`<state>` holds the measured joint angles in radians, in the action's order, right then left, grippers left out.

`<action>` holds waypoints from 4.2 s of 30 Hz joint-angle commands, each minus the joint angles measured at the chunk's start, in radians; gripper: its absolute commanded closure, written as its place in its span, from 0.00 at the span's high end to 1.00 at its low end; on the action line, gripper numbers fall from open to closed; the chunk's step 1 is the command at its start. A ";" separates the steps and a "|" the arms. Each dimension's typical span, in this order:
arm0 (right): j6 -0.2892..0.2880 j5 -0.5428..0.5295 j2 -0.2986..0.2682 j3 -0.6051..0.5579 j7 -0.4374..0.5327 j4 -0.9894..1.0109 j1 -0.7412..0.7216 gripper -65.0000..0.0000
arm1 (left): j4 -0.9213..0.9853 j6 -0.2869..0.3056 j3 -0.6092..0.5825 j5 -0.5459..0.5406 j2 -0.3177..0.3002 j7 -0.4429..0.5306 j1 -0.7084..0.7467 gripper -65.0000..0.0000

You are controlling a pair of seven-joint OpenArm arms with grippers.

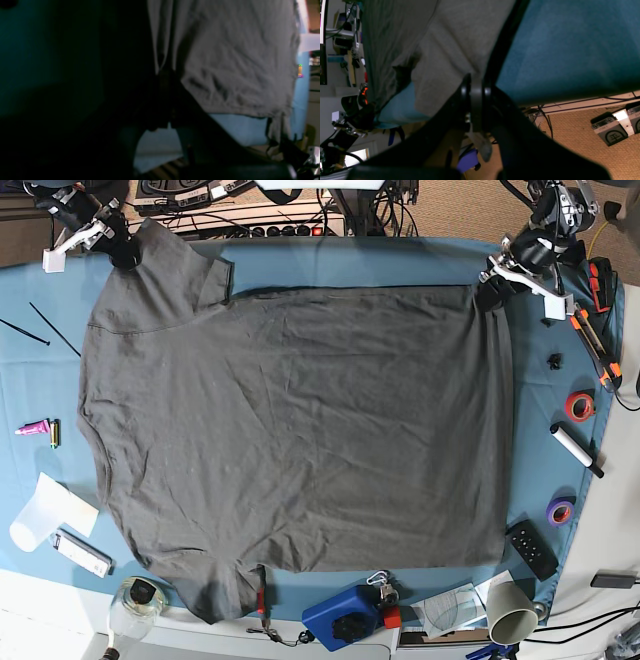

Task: Fold the T-shirt properly
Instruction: 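Lift both shoulder corners and pull them toward the robot, then carry both held corners over the shirt toward the hem and lower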

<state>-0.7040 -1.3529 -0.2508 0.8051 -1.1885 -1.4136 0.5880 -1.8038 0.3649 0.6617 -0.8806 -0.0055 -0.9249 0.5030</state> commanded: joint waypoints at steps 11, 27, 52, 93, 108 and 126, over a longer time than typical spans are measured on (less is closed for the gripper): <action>0.006 0.007 -0.015 0.106 -0.036 -0.215 0.031 0.00 | -0.215 0.008 0.105 -0.013 -0.030 -0.002 0.130 0.00; 0.006 -0.006 -0.019 0.158 -0.027 -0.262 0.046 0.00 | -0.271 0.022 0.165 0.020 -0.079 0.008 0.147 0.00; 0.006 0.180 -0.026 0.110 0.010 -0.262 -0.085 0.00 | -0.271 -0.080 -0.011 0.283 -0.115 0.098 0.048 0.00; 0.051 0.330 -0.002 0.061 -0.064 -0.452 -0.032 0.00 | -0.271 -0.136 -0.048 0.311 -0.208 0.023 0.075 0.00; 0.046 0.293 0.029 0.205 -0.048 -0.452 0.033 0.00 | -0.368 -0.136 -0.049 0.279 -0.169 0.008 0.183 0.00; 0.046 0.369 -0.046 0.083 0.003 -0.345 -0.088 0.00 | -0.362 -0.188 -0.049 0.388 -0.150 0.066 0.130 0.00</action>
<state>-0.6582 -0.9718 -0.2729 0.8753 -1.2106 -1.7451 0.4976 -2.1540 0.1867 0.6037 -0.5053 -0.1467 -0.8810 0.6277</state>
